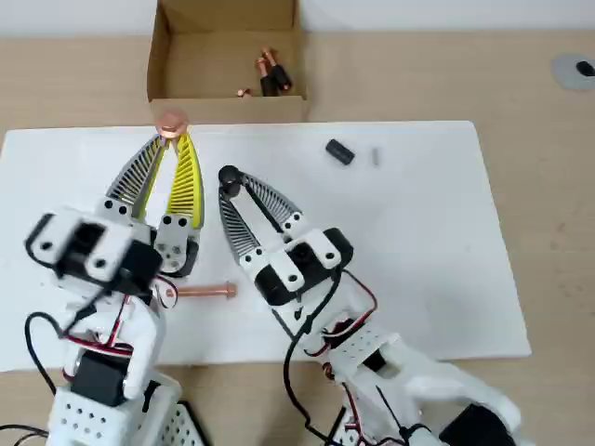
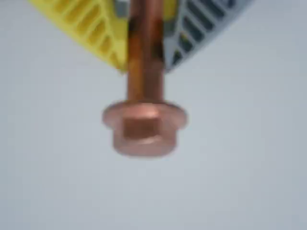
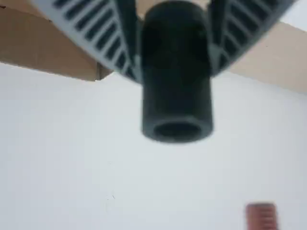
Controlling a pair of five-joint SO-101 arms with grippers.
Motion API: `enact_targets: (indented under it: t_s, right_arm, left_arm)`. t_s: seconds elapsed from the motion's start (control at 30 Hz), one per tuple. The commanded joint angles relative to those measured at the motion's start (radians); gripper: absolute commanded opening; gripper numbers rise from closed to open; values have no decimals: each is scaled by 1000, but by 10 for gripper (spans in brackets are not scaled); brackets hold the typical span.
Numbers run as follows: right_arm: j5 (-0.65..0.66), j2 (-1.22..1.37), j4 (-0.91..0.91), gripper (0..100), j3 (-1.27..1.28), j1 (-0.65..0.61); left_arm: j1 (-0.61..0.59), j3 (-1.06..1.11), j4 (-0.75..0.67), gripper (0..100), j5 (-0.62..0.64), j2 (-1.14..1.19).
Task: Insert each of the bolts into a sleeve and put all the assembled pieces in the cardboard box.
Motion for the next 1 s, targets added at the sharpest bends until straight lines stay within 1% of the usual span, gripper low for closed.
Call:
enact_targets:
  t_s: [0.0, 0.07, 0.17, 0.63, 0.8, 0.97]
  right_arm:
    - [-8, -22, -6, 9, -48, -15]
    - [-8, -22, -6, 9, -48, -15]
    - [-8, -22, -6, 9, -50, -15]
    - [-8, -22, -6, 9, -54, -15]
    - [-8, -22, -6, 9, -56, -53]
    - [-8, -22, -6, 9, -56, -54]
  left_arm:
    - [75, -87, 57, 5, 46, 1]
    - [117, -97, 63, 5, 44, 1]
    - [144, -100, 58, 5, 43, 2]
    - [146, -58, 60, 5, 51, 4]
    - [184, -44, 60, 5, 49, 4]
    - [196, -9, 58, 5, 46, 4]
